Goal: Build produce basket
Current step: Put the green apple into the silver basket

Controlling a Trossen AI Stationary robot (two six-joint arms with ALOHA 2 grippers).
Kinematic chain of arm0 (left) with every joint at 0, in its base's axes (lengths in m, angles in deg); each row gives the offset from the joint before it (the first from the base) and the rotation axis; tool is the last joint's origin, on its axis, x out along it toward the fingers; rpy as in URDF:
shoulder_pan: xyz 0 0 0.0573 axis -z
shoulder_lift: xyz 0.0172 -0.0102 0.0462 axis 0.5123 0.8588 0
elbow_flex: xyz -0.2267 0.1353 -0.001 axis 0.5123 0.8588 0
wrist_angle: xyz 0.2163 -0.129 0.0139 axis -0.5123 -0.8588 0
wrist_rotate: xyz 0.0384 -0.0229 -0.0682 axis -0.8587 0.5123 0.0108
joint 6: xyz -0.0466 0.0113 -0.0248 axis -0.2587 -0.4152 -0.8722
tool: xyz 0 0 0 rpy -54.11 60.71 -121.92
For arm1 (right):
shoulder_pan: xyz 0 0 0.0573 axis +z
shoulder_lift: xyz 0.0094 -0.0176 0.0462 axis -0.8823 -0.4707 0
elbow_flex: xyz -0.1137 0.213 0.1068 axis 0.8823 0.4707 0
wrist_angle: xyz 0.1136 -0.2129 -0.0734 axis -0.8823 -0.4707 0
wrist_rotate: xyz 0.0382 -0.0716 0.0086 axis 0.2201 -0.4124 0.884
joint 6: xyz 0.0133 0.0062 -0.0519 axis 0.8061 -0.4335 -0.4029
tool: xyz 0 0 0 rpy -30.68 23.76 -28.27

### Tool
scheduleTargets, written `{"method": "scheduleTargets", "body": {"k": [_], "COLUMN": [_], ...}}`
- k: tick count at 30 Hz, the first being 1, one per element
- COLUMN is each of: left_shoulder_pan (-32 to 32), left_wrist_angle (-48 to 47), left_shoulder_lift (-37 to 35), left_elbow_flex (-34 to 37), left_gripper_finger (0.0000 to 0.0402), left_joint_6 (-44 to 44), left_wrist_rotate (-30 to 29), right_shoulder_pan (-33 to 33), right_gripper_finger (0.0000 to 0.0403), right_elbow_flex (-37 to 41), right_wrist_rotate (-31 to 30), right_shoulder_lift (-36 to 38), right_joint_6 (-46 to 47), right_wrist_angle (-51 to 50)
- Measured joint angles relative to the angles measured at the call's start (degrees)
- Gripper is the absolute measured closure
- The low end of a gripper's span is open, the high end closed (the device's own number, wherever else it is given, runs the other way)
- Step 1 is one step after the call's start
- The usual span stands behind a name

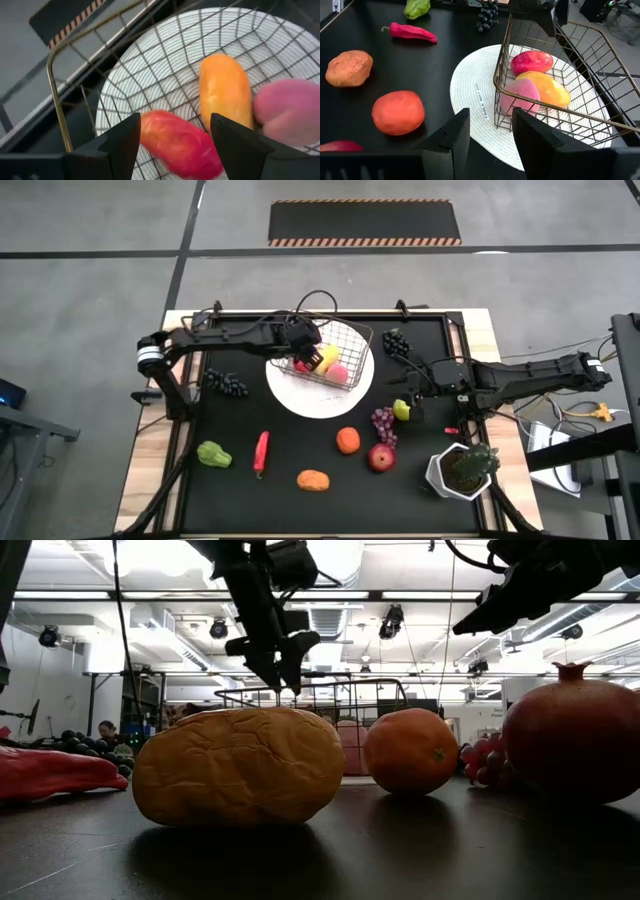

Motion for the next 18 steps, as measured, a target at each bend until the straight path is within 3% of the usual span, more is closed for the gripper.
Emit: {"method": "scheduleTargets", "body": {"k": [9,18], "left_shoulder_pan": [5.7,18.7], "left_wrist_angle": [2.2,14.9], "left_shoulder_lift": [-4.9,-10.3], "left_elbow_flex": [-3.1,2.3], "left_gripper_finger": [0.0180,0.0180], "left_joint_6": [8.9,19.9], "left_wrist_rotate": [0.2,0.3], "right_shoulder_pan": [0.0,0.0], "right_gripper_finger": [0.0268,0.0268], "right_elbow_flex": [0.0,1.8], "right_wrist_rotate": [0.0,-0.4], "right_shoulder_lift": [0.0,-0.1], "right_joint_6": [1.3,7.4], "right_wrist_angle": [0.1,1.6]}}
